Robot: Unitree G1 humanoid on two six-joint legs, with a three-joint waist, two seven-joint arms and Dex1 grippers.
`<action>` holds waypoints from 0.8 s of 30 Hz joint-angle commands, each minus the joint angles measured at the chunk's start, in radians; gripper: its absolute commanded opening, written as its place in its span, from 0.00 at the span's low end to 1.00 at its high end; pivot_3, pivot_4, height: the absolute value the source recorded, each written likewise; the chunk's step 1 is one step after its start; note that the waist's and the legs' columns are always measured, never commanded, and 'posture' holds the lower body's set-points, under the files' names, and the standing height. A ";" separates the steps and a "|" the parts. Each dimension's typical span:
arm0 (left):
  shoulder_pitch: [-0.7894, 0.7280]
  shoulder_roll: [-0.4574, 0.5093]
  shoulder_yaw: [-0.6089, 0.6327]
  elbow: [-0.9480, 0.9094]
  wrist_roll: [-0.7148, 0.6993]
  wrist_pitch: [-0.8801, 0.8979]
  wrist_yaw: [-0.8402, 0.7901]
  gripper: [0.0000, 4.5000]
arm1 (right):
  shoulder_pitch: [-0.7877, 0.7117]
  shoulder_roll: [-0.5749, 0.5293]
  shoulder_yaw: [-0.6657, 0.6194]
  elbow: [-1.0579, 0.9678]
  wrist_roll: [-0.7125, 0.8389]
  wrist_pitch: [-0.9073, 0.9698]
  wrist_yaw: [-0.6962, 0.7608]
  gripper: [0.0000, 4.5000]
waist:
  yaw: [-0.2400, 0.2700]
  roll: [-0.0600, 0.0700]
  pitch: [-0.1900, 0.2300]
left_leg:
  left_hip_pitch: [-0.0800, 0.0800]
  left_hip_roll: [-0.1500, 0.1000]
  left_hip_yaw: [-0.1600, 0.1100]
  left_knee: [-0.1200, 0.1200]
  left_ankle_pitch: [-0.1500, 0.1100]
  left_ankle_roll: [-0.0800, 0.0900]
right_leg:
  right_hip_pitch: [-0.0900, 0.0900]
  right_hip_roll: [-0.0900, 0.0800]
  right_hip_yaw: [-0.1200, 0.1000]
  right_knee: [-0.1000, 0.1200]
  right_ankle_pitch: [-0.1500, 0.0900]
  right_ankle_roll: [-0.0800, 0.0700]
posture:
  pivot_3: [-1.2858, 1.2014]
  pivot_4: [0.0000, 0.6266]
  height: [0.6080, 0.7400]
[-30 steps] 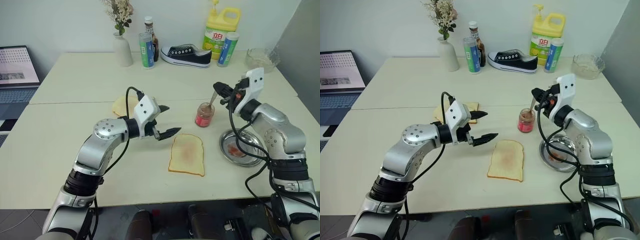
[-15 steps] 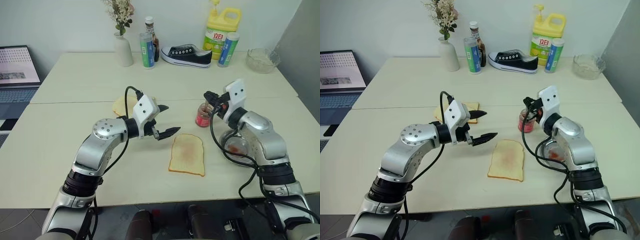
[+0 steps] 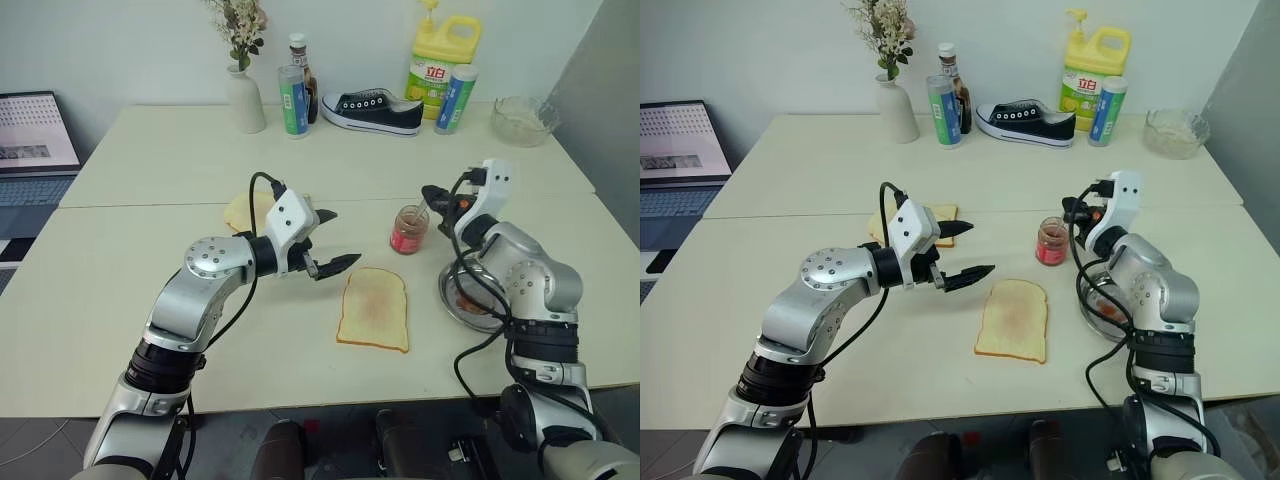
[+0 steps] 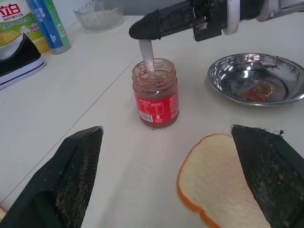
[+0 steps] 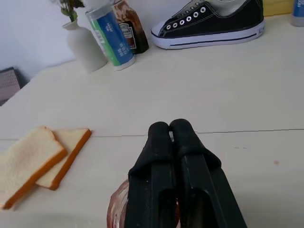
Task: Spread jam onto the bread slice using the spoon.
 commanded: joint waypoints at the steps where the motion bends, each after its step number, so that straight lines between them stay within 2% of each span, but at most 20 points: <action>1: -0.025 -0.006 0.011 -0.012 0.000 -0.023 0.002 1.00 | -0.048 0.019 -0.084 -0.039 0.091 0.052 -0.058 0.00 | 0.000 0.000 0.000 | 0.000 0.000 0.000 0.000 0.000 0.000 | 0.000 0.000 0.000 0.000 0.000 0.000 | 0.52 0.24 1.00; 15: -0.066 -0.014 -0.004 0.058 0.010 -0.067 -0.037 1.00 | -0.067 0.039 -0.281 -0.073 0.319 0.165 -0.251 0.00 | -0.001 0.000 0.000 | 0.000 0.000 0.001 0.000 0.000 0.000 | 0.000 0.000 0.001 0.000 0.000 0.000 | 0.52 0.24 1.00; 24: -0.098 -0.018 -0.014 0.103 0.019 -0.096 -0.076 1.00 | -0.029 0.021 -0.295 -0.114 0.368 0.131 -0.310 0.00 | -0.001 0.000 0.000 | 0.000 0.000 0.001 0.000 0.000 0.000 | 0.000 0.000 0.000 0.000 0.000 0.000 | 0.52 0.24 1.00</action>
